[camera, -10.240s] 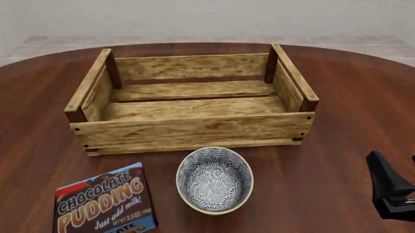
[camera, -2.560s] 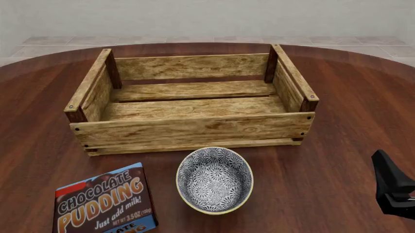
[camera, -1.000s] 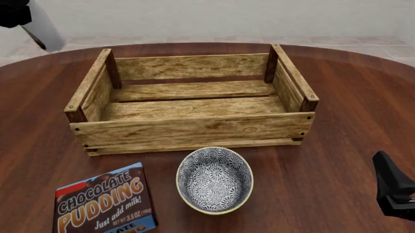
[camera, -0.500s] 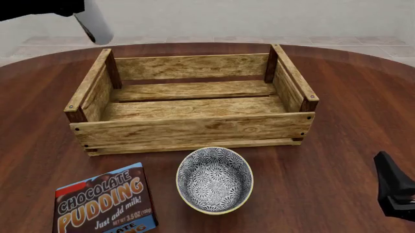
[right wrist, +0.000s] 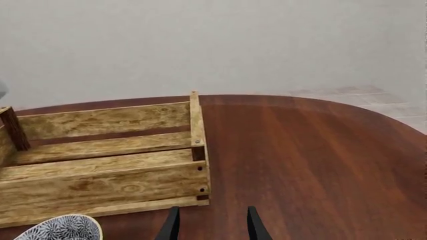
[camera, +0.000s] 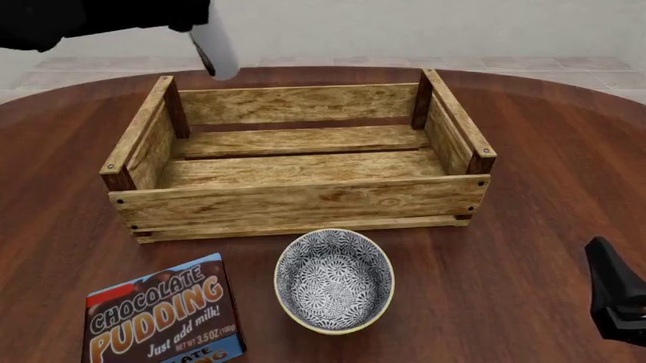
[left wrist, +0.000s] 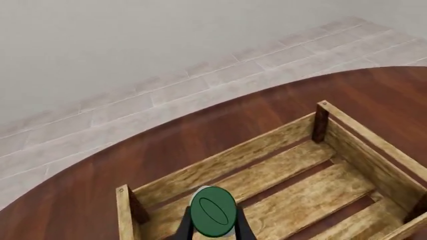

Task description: Pick up the salad dressing and put it in the tray.

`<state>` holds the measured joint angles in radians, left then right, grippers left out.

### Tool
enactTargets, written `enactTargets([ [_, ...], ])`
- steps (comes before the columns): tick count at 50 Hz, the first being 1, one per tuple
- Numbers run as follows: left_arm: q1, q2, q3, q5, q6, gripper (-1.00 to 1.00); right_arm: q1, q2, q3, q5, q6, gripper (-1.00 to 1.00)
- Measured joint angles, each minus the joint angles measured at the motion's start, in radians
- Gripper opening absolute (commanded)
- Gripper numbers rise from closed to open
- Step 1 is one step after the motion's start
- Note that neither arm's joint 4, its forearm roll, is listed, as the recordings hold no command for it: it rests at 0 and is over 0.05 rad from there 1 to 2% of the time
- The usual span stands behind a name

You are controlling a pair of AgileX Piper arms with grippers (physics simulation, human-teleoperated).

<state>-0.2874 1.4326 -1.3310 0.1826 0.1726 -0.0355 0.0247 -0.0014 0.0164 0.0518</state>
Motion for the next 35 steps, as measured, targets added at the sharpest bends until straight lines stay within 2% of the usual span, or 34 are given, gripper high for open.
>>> enactTargets([
  [35,-0.102,0.284,-0.185,0.059,-0.062,-1.0,0.0,-0.005,0.0,0.006,-0.011,1.0],
])
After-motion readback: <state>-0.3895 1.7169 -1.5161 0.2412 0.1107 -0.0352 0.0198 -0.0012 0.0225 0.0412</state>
